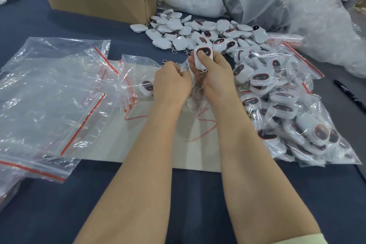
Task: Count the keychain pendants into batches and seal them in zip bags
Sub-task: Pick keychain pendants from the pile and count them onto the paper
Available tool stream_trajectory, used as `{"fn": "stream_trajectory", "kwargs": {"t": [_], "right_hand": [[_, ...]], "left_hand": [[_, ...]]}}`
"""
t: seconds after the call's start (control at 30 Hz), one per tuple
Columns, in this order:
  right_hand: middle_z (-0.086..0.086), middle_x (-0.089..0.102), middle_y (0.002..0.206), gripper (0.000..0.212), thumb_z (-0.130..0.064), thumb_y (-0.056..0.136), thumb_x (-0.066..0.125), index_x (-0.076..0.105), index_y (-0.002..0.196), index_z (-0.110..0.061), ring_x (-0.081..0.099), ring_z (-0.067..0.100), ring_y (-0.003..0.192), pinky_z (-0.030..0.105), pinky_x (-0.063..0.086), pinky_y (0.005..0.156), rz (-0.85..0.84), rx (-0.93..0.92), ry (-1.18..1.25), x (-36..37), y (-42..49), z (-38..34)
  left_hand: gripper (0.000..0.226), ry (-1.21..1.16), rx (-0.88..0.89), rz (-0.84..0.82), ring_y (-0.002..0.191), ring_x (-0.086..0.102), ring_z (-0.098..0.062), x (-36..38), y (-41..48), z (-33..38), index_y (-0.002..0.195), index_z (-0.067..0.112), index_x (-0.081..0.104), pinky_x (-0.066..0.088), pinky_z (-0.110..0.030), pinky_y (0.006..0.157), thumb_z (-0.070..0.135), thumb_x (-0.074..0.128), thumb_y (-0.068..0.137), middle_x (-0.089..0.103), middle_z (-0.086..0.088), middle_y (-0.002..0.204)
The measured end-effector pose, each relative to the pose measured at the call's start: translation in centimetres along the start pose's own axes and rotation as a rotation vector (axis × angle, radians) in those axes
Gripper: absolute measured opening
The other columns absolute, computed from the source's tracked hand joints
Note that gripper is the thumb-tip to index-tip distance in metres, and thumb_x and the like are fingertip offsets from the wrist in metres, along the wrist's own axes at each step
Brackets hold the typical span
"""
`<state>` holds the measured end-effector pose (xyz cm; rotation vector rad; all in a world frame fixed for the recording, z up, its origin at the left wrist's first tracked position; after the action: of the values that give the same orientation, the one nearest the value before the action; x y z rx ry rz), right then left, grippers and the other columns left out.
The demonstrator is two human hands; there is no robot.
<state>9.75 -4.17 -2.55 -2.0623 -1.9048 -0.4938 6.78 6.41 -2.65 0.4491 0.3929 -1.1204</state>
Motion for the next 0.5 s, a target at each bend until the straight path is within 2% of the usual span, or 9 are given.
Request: {"fn": "stream_trajectory", "kwargs": {"t": [0.23,0.37,0.5], "right_hand": [[0.007,0.066,0.083,0.007,0.001,0.093,0.054,0.057,0.094,-0.006,0.068,0.012,0.073,0.022,0.056,0.071,0.005,-0.037,-0.051,0.1,0.0,-0.01],[0.009,0.063,0.086,0.008,-0.001,0.096,0.051,0.057,0.094,-0.005,0.065,0.016,0.076,0.025,0.056,0.077,0.033,-0.011,0.005,0.26,-0.01,0.09],[0.01,0.061,0.086,0.015,-0.005,0.1,0.046,0.058,0.09,-0.006,0.064,0.019,0.076,0.029,0.054,0.082,0.044,0.036,0.115,0.28,-0.07,-0.01]], "left_hand": [[0.016,0.002,0.0,-0.002,0.082,0.049,-0.019,0.13,0.07,-0.05,0.097,0.011,0.058,0.032,-0.023,0.069,0.022,0.05,0.089,0.063,-0.005,0.1],[0.016,0.016,-0.002,-0.005,0.086,0.052,-0.021,0.14,0.09,-0.05,0.097,0.011,0.058,0.033,-0.023,0.07,0.022,0.05,0.089,0.063,-0.005,0.1],[0.016,0.021,0.002,-0.007,0.083,0.048,-0.019,0.08,0.13,0.0,0.097,0.011,0.058,0.033,-0.024,0.071,0.022,0.049,0.089,0.063,-0.005,0.101]]}}
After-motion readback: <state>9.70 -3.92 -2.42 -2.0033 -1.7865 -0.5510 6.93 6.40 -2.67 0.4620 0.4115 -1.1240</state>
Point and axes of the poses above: each hand's wrist, its own y-axis towards the middle knuckle, its own x-axis out of the palm, z = x × y, the point moved 3 cm from there along y, towards the middle knuckle
